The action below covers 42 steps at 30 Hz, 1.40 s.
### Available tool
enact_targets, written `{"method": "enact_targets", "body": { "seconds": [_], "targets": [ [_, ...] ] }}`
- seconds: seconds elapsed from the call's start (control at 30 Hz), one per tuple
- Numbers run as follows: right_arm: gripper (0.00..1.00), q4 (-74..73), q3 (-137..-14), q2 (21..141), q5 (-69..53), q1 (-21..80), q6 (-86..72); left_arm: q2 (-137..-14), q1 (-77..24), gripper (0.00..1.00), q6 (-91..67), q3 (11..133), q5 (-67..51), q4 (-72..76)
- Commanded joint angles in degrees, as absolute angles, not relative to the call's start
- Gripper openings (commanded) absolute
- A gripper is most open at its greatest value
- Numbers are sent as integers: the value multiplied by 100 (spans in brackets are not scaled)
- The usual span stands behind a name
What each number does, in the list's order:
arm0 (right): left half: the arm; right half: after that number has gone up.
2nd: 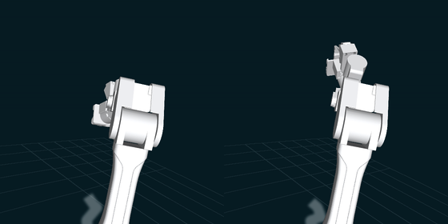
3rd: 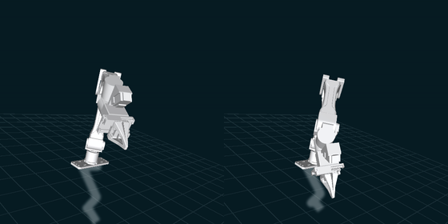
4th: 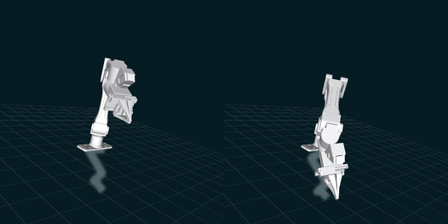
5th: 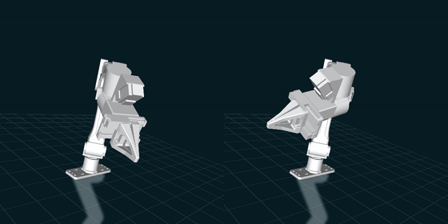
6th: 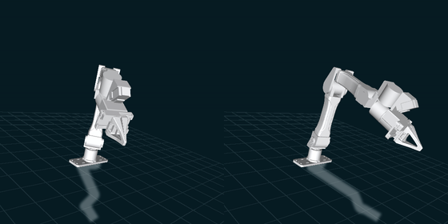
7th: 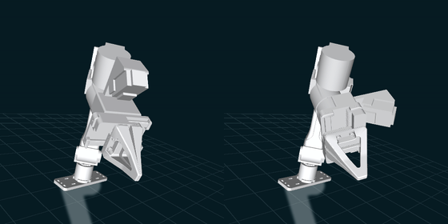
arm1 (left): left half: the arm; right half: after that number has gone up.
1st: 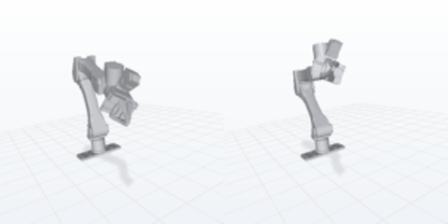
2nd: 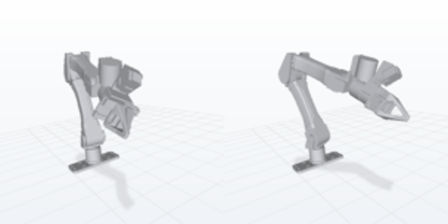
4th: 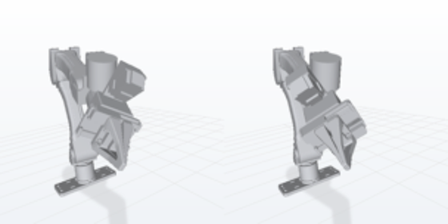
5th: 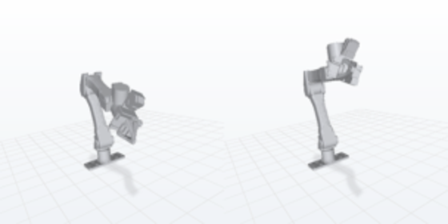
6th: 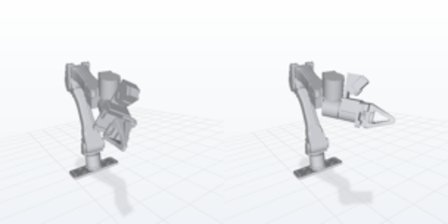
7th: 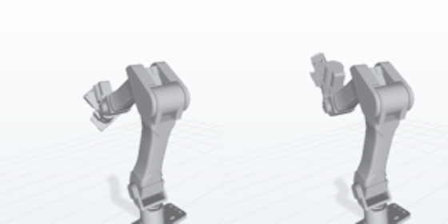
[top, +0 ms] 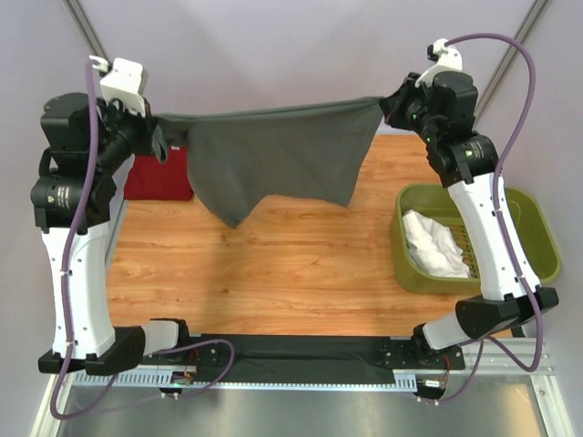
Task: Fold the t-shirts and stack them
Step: Flatten the tshirt out
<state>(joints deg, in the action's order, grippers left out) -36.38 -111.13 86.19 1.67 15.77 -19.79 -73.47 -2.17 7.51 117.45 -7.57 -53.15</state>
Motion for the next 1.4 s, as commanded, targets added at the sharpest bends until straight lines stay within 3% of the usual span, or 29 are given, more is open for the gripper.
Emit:
{"method": "enact_targets", "body": {
  "seconds": [0.0,0.23,0.5,0.83,1.07,1.13,1.17,1.2,1.23,1.37],
  "targets": [
    [0,-3726,-10373,8429,405,1503,-1916,-6901,-141,0,1380,10720,-1151,-5556],
    [0,-3876,-9019,8947,-199,1503,-2443,-6407,-202,0,1152,8817,-3110,-5212],
    [0,-3648,-8736,10149,-527,1555,-2698,-7013,-1185,0,266,6894,-3137,-4695],
    [0,-3691,-9579,11460,-203,1556,-2619,-8340,-3714,0,26,6275,-3402,-4465],
    [0,-3762,-9703,11725,-62,1547,-2479,-8973,-4631,2,-473,6363,-3420,-4158],
    [0,-3770,-9651,11698,-18,1547,-2391,-8983,-4676,23,-798,6337,-3130,-4105],
    [0,-3762,-9572,11655,-9,1538,-2365,-8939,-4676,40,-1139,6293,-2763,-4096],
    [0,-3762,-9528,11637,-9,1547,-2321,-8851,-4667,65,-1308,6249,-2577,-4070],
    [0,-3744,-9484,11602,-9,1547,-2303,-8598,-4676,99,-1466,6197,-2253,-4017],
    [0,-3622,-9238,11391,-9,1547,-2268,-7789,-4658,100,-2775,5820,-1285,-3981]
  ]
}}
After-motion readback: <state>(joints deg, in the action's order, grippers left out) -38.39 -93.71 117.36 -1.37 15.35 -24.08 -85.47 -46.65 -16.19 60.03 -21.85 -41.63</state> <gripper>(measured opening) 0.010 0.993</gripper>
